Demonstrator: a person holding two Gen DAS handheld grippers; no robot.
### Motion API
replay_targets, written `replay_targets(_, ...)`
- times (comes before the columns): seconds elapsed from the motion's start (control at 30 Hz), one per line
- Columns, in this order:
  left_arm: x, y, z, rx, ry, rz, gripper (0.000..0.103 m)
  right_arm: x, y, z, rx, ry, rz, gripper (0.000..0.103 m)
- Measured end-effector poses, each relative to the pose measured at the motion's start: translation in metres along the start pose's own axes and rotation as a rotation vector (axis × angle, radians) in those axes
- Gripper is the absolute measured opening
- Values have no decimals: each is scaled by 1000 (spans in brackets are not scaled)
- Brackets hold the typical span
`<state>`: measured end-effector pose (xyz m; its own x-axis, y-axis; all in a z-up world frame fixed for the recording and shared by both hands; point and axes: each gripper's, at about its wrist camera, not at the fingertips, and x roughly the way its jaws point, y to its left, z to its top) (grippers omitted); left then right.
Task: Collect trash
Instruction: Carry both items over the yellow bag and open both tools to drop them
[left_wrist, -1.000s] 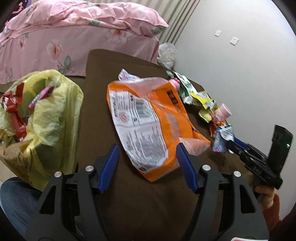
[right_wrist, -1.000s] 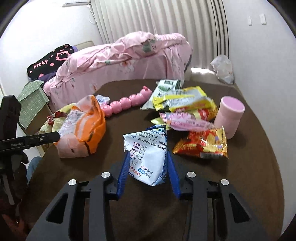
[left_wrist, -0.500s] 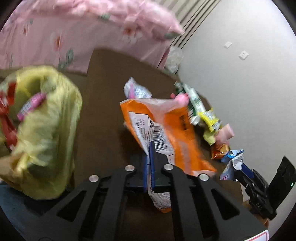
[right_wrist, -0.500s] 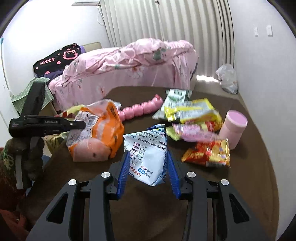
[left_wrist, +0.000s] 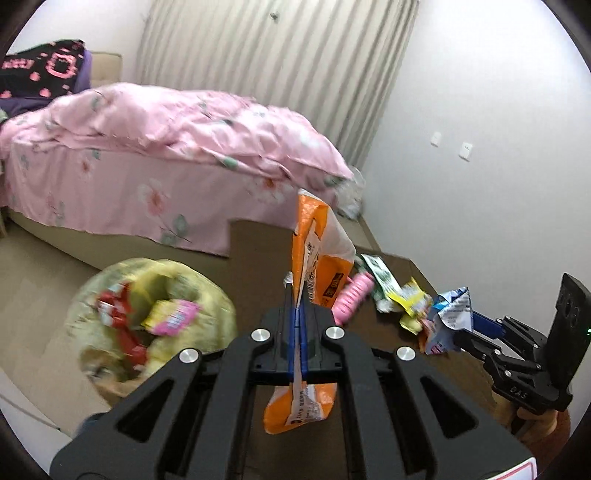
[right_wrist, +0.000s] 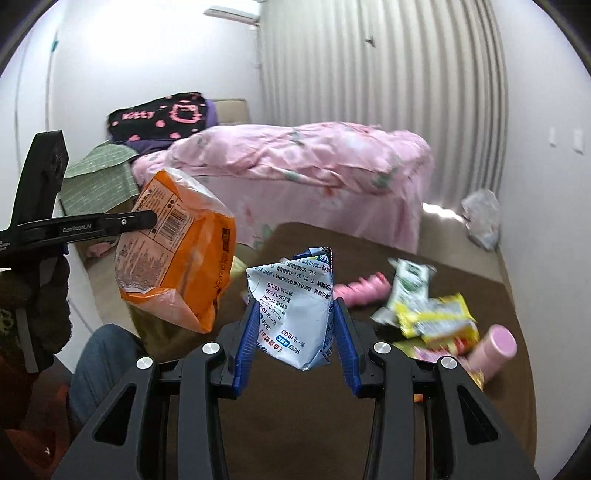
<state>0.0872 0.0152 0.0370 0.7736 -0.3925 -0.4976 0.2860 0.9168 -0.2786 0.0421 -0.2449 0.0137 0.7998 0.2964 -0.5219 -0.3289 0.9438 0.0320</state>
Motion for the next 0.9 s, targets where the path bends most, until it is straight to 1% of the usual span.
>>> replay_targets(0.07,-17,16,5,-22,-58,76,2,6,14,12,-39,-5,22,38)
replay_targets(0.13,-32,33,11,-30,-132,214,2,16,26,23,-72,-4,43,38)
replay_targets(0.17,-37,42,13,-29,-168,296,2,20,31,27,-80,-3,53,38)
replay_targets(0.23,-37,57,14,-45,-193,379,2,34,38,40,-87,4,91,38)
replay_targets(0.27,-36,64,12,-57,-198,405,2,43,40,47,-84,8,114,38)
replay_targets(0.3,-33,72,9,-76,-197,424,2,54,42,55,-77,15,138,38)
replay_targets(0.37,-21,86,2,-117,-172,419,2,74,47,67,-76,31,171,38)
replay_targets(0.43,-3,98,-8,-141,-129,410,2,102,57,77,-98,67,216,38)
replay_targets(0.5,21,109,-19,-141,-69,425,2,132,69,81,-124,122,260,38)
replay_targets(0.57,42,122,-30,-143,3,474,2,171,87,78,-164,211,302,38)
replay_targets(0.6,53,131,-37,-150,45,524,2,188,95,75,-184,249,318,38)
replay_targets(0.7,67,144,-50,-143,83,612,2,241,123,63,-259,387,362,38)
replay_targets(0.77,68,153,-54,-166,91,612,2,271,139,57,-287,450,392,38)
replay_targets(0.8,69,160,-56,-201,93,594,2,281,144,56,-291,467,399,38)
replay_targets(0.9,70,171,-60,-257,83,558,2,311,157,56,-309,517,426,38)
